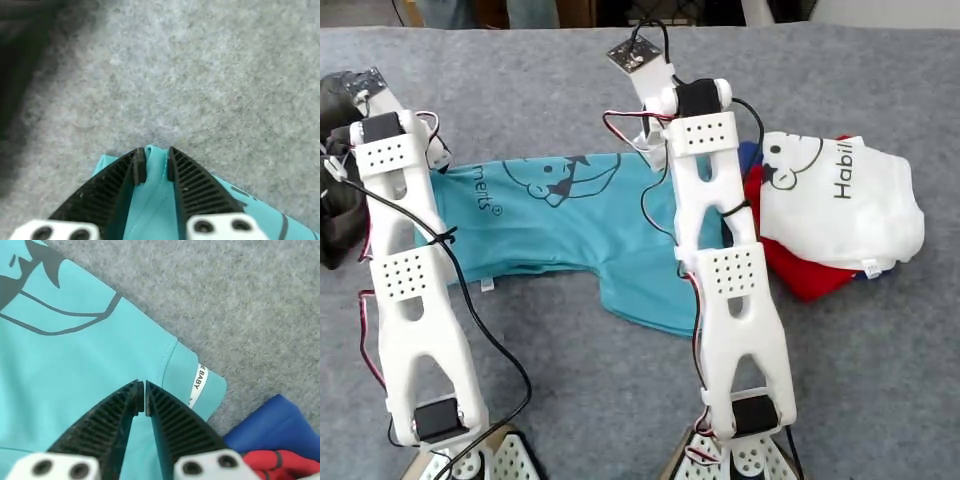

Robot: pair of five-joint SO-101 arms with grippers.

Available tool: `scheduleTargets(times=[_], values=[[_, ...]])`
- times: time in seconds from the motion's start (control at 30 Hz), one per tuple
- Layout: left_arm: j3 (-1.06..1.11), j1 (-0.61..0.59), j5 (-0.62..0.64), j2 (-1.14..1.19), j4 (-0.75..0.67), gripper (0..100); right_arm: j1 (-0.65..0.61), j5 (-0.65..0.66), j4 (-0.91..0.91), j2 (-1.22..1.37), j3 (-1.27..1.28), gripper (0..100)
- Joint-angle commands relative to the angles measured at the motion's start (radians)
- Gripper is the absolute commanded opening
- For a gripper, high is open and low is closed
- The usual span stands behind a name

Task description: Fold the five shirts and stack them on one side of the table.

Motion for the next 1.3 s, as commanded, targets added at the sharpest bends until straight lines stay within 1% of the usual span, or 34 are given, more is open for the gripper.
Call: scheduleTargets(times=[0.0,0.07,0.23,0.27,0.4,0.53,0.77,0.9,1.1,1.27], values=[[-0.038,0.002,0.0,-0.014,0.0,9,0.011,-0.005,0.008,-0.071,-0.05,1.5],[-0.056,0.002,0.0,-0.015,0.023,9,0.011,-0.005,0.008,-0.068,-0.048,1.5],[-0.234,0.002,0.0,-0.008,0.158,9,0.011,-0.005,0.008,-0.068,-0.048,1.5],[-0.234,0.001,0.0,-0.014,0.173,9,0.011,-0.005,0.008,-0.068,-0.048,1.5],[-0.229,-0.001,0.0,-0.014,0.198,9,0.011,-0.005,0.008,-0.067,-0.048,1.5],[-0.229,-0.013,0.0,-0.014,0.213,3,0.011,-0.005,0.008,-0.067,-0.048,1.5],[-0.229,-0.094,0.014,-0.015,0.212,4,0.011,-0.005,0.008,-0.067,-0.048,1.5],[-0.229,-0.14,0.078,-0.015,0.207,4,0.011,-0.005,0.008,-0.068,-0.019,1.5],[-0.226,-0.093,0.075,-0.009,0.215,5,0.011,-0.005,0.008,-0.068,0.056,1.5],[-0.229,-0.081,0.077,-0.015,0.242,12,0.029,-0.005,0.006,-0.073,0.051,1.5]])
